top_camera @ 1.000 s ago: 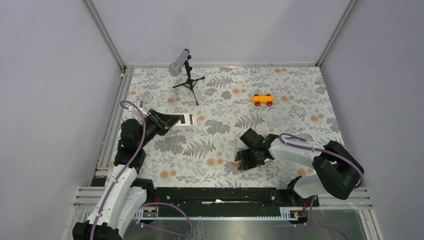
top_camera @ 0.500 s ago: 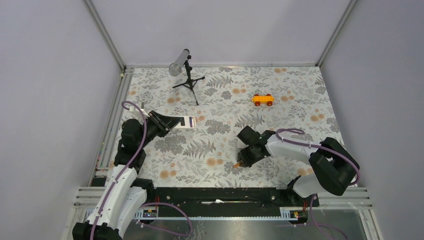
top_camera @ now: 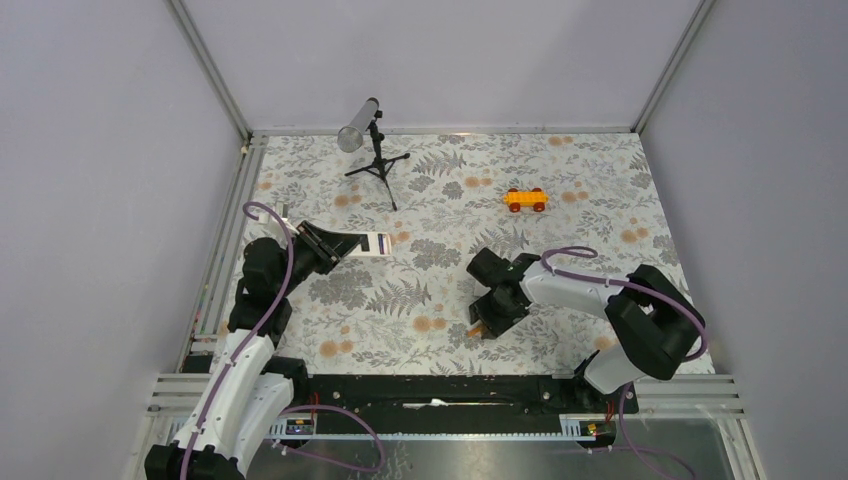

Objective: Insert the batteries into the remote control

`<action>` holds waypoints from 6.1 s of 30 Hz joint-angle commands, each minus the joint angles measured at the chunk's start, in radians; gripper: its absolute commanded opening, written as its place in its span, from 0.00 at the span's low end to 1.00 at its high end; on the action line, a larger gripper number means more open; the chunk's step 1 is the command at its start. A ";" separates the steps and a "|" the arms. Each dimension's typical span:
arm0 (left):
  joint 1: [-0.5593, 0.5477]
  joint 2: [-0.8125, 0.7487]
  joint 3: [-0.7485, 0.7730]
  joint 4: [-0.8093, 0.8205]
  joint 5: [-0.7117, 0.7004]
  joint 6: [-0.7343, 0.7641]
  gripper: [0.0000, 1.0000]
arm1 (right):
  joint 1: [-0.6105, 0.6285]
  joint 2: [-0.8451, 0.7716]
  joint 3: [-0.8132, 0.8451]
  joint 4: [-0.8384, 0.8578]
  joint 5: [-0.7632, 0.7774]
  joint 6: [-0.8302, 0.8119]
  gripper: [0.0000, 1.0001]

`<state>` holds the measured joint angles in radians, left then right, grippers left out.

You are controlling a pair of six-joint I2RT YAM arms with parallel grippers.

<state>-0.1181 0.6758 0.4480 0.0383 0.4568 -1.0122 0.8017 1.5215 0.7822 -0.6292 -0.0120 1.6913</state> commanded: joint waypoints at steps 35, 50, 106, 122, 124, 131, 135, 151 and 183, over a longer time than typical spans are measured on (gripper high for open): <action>-0.182 0.370 0.042 0.257 0.341 0.034 0.00 | -0.006 -0.114 0.398 -0.019 -0.160 -0.691 0.10; -0.199 0.439 0.082 0.232 0.419 0.011 0.00 | -0.006 -0.016 0.478 -0.009 -0.446 -0.602 0.08; -0.199 0.421 0.093 0.161 0.454 0.042 0.00 | -0.023 0.032 0.388 0.072 -0.467 -0.475 0.25; -0.199 0.444 0.117 0.134 0.429 0.036 0.00 | -0.024 -0.001 0.406 0.049 -0.459 -0.525 0.39; -0.199 0.457 0.135 0.115 0.428 0.037 0.00 | -0.028 -0.009 0.417 0.029 -0.450 -0.546 0.44; -0.199 0.489 0.174 0.069 0.449 0.031 0.00 | -0.041 -0.024 0.439 0.047 -0.462 -0.572 0.53; -0.198 0.500 0.220 -0.034 0.453 0.073 0.00 | -0.062 -0.046 0.483 0.013 -0.430 -0.654 0.65; -0.196 0.503 0.299 -0.095 0.622 0.032 0.00 | -0.116 -0.275 0.321 0.274 -0.626 -1.237 1.00; -0.197 0.513 0.269 0.030 0.661 -0.071 0.00 | -0.056 -0.205 0.250 0.430 -0.732 -1.297 0.69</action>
<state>-0.3145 1.2015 0.7048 0.0097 1.1038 -1.0752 0.7353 1.3163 1.0271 -0.2489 -0.7406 0.3985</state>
